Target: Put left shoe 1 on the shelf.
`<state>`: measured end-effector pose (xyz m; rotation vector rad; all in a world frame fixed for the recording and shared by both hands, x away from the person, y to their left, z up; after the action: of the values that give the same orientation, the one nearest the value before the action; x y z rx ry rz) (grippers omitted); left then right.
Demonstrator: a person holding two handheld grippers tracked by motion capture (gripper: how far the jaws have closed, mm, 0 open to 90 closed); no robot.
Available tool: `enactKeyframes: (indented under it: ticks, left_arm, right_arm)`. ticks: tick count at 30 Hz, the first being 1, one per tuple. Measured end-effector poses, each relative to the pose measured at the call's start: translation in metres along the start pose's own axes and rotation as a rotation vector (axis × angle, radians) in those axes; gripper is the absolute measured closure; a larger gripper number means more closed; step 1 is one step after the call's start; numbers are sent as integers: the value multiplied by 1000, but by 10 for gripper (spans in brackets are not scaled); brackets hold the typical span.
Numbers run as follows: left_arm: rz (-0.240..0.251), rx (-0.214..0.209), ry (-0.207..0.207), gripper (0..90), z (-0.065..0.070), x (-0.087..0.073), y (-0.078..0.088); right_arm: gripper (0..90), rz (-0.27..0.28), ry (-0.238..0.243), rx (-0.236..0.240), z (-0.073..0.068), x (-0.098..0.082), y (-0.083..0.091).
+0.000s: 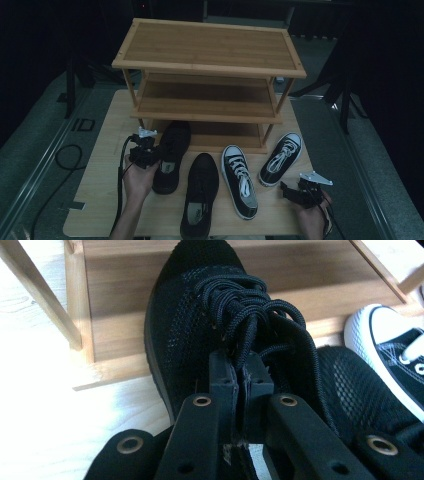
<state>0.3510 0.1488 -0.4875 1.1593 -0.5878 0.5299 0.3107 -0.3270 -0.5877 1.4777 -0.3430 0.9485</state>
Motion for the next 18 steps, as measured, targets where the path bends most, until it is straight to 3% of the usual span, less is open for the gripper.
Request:
enactKeyframes:
  ticks: [9,18]
  left_arm:
    - [21,21,31,873,2,15,-19]
    - [38,63,43,872,-5,15,-29]
  right_arm:
    - [190,0,1,0,0,0,0]
    - [189,0,1,0,0,0,0]
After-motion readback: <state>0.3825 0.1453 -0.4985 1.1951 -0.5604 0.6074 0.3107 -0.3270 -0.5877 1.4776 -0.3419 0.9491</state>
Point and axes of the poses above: each handheld gripper's, and its own axes: y roughly backward along the jaws, x roughly out of its top, z roughly to its right, the point moved 4 cm from there along -y, roughly forward along the jaws, and after that the axes turned 10 degrees about y, right-handed, at the moved point
